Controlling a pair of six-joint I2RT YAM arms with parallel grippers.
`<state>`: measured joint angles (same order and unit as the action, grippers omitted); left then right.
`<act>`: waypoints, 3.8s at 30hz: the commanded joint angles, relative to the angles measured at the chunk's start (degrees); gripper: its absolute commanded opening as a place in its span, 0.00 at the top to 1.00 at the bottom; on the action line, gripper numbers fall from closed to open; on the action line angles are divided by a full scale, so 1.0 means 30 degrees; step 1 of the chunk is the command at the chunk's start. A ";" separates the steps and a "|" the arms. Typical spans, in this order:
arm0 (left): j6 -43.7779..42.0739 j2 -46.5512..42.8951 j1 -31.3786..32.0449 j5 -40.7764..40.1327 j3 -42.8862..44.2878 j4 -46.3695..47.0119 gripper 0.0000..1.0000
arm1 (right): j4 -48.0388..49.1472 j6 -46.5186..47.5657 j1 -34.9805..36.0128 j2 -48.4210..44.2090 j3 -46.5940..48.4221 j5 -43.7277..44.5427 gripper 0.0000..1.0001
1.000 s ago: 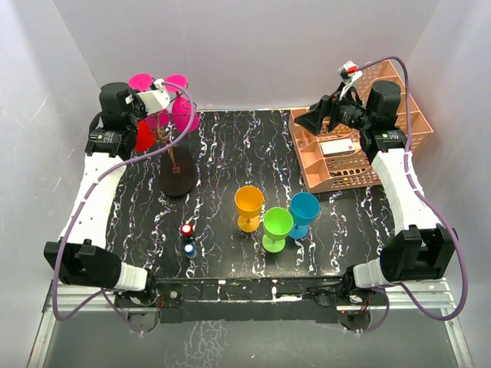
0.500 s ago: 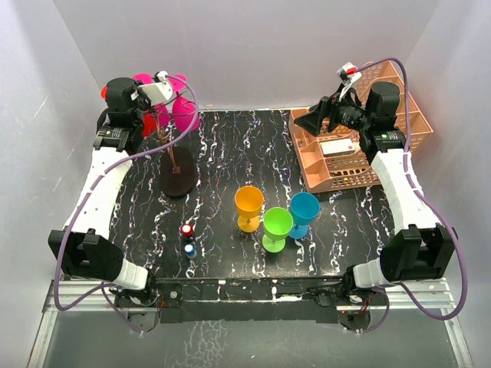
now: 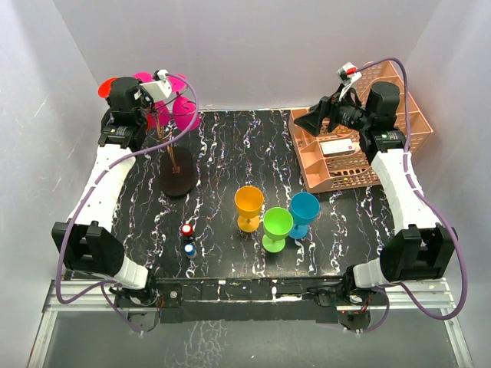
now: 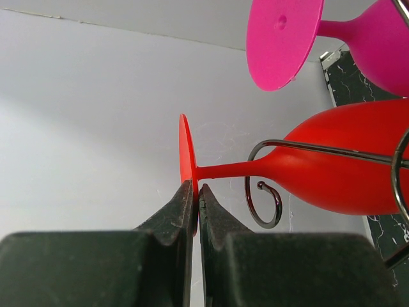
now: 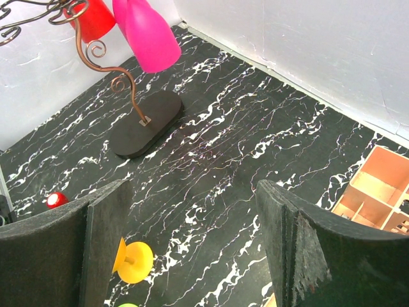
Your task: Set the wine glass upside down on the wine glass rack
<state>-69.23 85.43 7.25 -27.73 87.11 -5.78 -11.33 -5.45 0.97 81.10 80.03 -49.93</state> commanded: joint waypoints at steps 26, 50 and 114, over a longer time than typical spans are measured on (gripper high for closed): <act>0.1225 -0.0387 -0.0814 -0.0404 0.0230 -0.1002 0.95 | 0.1467 -0.0061 -0.0092 0.0002 -0.0123 -0.0391 0.14; 0.2429 -0.1287 -0.0614 0.0583 -0.0530 -0.2318 0.92 | 0.1606 -0.0141 -0.0090 -0.0022 -0.0220 -0.0463 0.14; 0.5987 -0.1043 0.0077 0.1452 0.1818 -0.5247 0.93 | 0.2049 -0.0379 -0.0090 -0.0080 -0.0546 -0.0663 0.13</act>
<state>-53.84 84.58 7.07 -25.04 89.67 -20.47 -8.80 -6.17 0.97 81.10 78.83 -51.18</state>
